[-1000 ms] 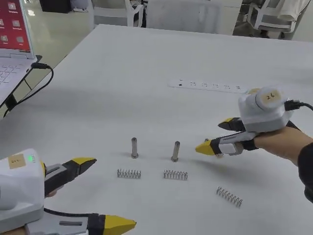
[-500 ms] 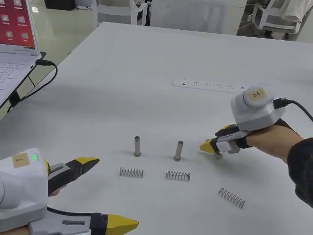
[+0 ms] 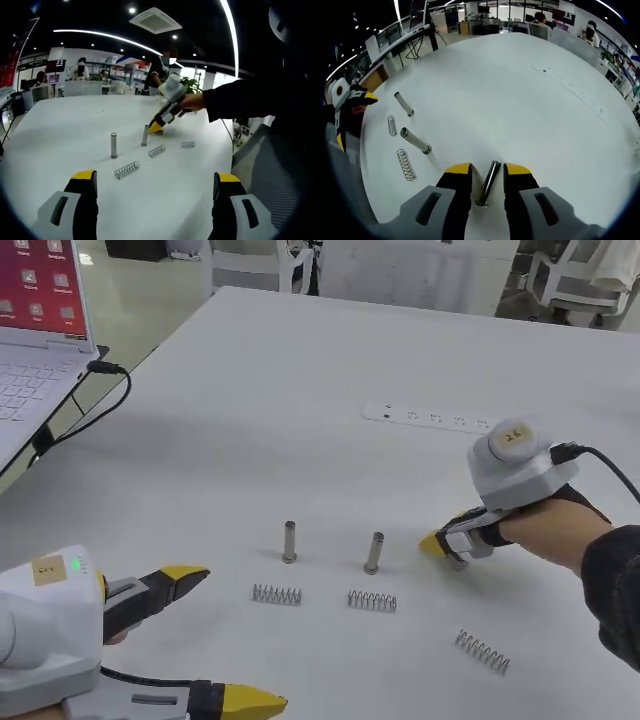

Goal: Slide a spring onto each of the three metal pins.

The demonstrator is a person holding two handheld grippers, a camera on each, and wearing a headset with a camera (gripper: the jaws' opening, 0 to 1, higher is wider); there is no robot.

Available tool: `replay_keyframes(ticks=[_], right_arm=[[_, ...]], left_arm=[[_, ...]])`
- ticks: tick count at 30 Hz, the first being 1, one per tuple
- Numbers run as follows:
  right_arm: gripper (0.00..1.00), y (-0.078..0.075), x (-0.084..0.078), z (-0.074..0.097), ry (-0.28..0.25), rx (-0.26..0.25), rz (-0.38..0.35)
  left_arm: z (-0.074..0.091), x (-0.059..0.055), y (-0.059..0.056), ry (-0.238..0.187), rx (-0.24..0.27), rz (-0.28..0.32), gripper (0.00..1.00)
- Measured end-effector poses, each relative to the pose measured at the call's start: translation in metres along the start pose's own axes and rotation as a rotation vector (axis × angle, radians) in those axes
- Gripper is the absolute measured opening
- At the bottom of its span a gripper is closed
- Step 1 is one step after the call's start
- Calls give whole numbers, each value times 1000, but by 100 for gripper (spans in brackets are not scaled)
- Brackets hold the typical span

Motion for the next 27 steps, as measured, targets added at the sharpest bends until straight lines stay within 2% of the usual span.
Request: replay_keyframes(ticks=[4,6,7,8,11,16,19,25,27], right_arm=[[21,-1,0,0,3,-6,-8],[18,-3,0,0,14,-24,3],[15,-7,-1,1,23,-54,8],[15,-4,-1,0,23,-38,8],[14,-2,0,-1,41,-45,19],[13,-2,0,-1,50,-59,-6],[8,-3,0,-1,58,-71,-24],[5,-6,0,-1,75,-95,-95],[5,-5,0,-1,83,-103,-94]], left_arm=[[0,-1,1,0,1,3,93],[-1,-2,1,2,0,4,93],[-1,-3,1,4,-2,5,93],[-1,-3,1,4,-2,5,93],[-2,-3,1,2,-2,9,93],[-4,-3,-1,3,-8,9,93],[-4,-3,-2,2,-10,10,93],[-1,-4,-1,3,-2,12,93],[-1,-4,-1,2,-2,12,93]])
Point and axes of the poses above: the centre of the closed fingertips' face, and the gripper's own axes: z roughly backward along the fingers, y roughly to its left, x roughly out of its top, the point moved 1 cm from there along z, roughly backward along the fingers, and after that the axes turned 13 degrees about x, right-handed, at the moved point
